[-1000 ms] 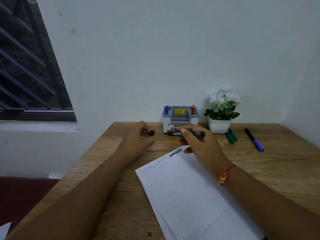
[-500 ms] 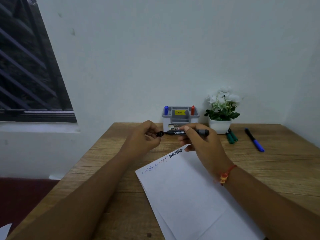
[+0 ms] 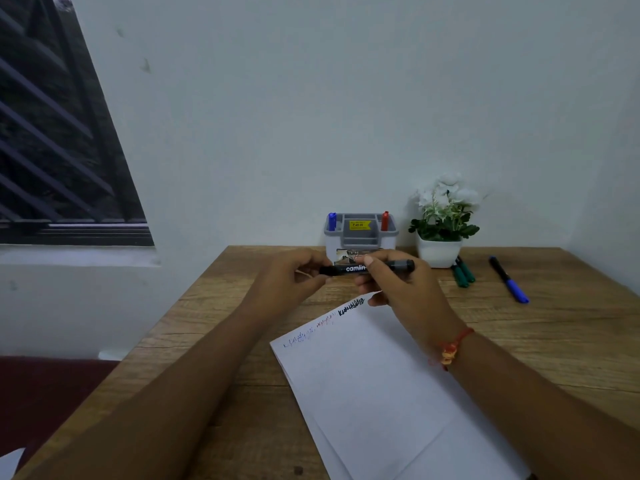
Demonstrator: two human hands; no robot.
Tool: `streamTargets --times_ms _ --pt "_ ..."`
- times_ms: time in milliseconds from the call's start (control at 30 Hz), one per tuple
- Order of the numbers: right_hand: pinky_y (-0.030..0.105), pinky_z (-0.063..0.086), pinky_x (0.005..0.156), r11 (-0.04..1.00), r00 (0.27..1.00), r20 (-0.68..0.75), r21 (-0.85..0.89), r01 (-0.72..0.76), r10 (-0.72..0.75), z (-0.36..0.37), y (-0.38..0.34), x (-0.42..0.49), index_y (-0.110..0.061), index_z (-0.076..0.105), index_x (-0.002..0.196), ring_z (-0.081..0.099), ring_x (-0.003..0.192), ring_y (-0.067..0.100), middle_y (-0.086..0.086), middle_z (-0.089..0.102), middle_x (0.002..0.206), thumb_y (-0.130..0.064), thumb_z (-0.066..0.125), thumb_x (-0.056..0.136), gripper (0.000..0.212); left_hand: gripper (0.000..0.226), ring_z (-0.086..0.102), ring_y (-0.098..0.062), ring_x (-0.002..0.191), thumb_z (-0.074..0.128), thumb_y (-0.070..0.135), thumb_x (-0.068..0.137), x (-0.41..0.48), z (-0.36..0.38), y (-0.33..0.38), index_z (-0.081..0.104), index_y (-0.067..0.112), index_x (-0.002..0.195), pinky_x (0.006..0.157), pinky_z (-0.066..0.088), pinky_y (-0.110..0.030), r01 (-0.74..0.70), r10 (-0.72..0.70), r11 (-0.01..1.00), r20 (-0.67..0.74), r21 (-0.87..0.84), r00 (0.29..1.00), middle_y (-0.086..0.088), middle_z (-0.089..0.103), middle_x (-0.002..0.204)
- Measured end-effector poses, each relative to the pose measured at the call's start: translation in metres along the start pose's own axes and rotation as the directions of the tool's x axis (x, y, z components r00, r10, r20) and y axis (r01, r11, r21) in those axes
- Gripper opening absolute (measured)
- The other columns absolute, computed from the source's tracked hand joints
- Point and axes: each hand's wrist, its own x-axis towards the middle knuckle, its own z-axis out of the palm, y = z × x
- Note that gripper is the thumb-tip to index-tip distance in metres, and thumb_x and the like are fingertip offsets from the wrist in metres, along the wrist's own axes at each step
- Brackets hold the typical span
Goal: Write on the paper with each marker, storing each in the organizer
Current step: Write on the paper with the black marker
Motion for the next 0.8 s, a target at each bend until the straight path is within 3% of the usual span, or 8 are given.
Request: streamTargets --times_ms 133,200,333,500,600,700,800 --pt "0.023 0.053 0.056 0.997 0.999 0.009 0.063 -0.044 0.044 -0.001 -0.002 0.002 0.002 0.071 0.097 0.070 0.068 0.018 0.016 0.075 0.079 -0.017 0.060 0.100 0.022 0.022 0.068 -0.015 0.085 0.073 0.012 0.085 -0.003 -0.002 0.007 0.074 0.031 0.095 0.083 0.052 -0.031 0.042 -0.042 0.999 0.024 -0.015 0.999 0.003 0.075 0.087" --pt "0.022 0.053 0.055 0.992 0.998 0.020 0.109 -0.057 0.055 0.000 -0.004 0.001 0.003 0.071 0.097 0.068 0.067 0.017 0.018 0.074 0.078 -0.016 0.060 0.100 0.022 0.023 0.068 -0.009 0.080 0.072 0.011 0.086 -0.004 -0.003 0.010 0.073 0.033 0.094 0.080 0.052 -0.025 0.058 -0.058 0.998 0.033 -0.021 0.998 0.003 0.074 0.085" --pt "0.022 0.056 0.060 0.988 0.998 0.060 0.149 -0.045 0.036 0.000 -0.008 0.001 0.006 0.071 0.100 0.068 0.068 0.017 0.020 0.072 0.082 -0.015 0.061 0.099 0.023 0.019 0.065 0.002 0.070 0.070 0.003 0.085 -0.004 -0.006 0.015 0.075 0.015 0.098 0.071 0.049 -0.011 0.060 -0.058 0.994 0.021 -0.095 0.998 0.001 0.075 0.085" --pt "0.024 0.058 0.064 0.992 0.996 0.084 0.122 -0.032 0.022 -0.005 -0.011 0.003 0.000 0.073 0.101 0.070 0.072 0.019 0.019 0.073 0.083 -0.017 0.060 0.099 0.021 0.018 0.063 0.000 0.065 0.070 -0.002 0.083 -0.007 -0.005 0.019 0.074 0.006 0.099 0.067 0.049 -0.010 0.079 -0.077 0.978 0.015 -0.194 0.997 -0.003 0.072 0.079" --pt "0.023 0.059 0.062 0.966 0.990 0.099 0.229 -0.117 0.096 -0.002 -0.009 0.003 -0.002 0.073 0.102 0.070 0.071 0.018 0.016 0.075 0.085 -0.021 0.062 0.099 0.022 0.018 0.066 -0.004 0.069 0.072 0.000 0.083 -0.007 -0.006 0.018 0.075 0.009 0.098 0.070 0.051 -0.013 0.115 -0.118 0.964 0.002 -0.241 0.993 -0.005 0.074 0.080" --pt "0.026 0.061 0.063 0.907 0.975 0.080 0.359 -0.220 0.205 0.001 -0.008 0.006 -0.009 0.068 0.108 0.074 0.076 0.018 0.016 0.077 0.090 -0.044 0.056 0.098 0.039 0.017 0.068 -0.007 0.076 0.071 0.003 0.084 -0.004 -0.008 0.023 0.075 0.009 0.100 0.076 0.055 -0.018 0.087 -0.132 0.934 -0.109 -0.345 0.985 -0.004 0.075 0.083" --pt "0.028 0.059 0.057 0.930 0.965 -0.056 0.285 -0.231 0.257 -0.002 -0.006 0.010 -0.010 0.064 0.113 0.073 0.070 0.017 0.014 0.076 0.086 -0.057 0.042 0.100 0.053 0.016 0.070 -0.011 0.082 0.071 0.007 0.086 0.005 -0.013 0.028 0.074 0.012 0.102 0.083 0.057 -0.024 -0.001 -0.161 0.899 -0.334 -0.438 0.929 -0.007 0.075 0.091"
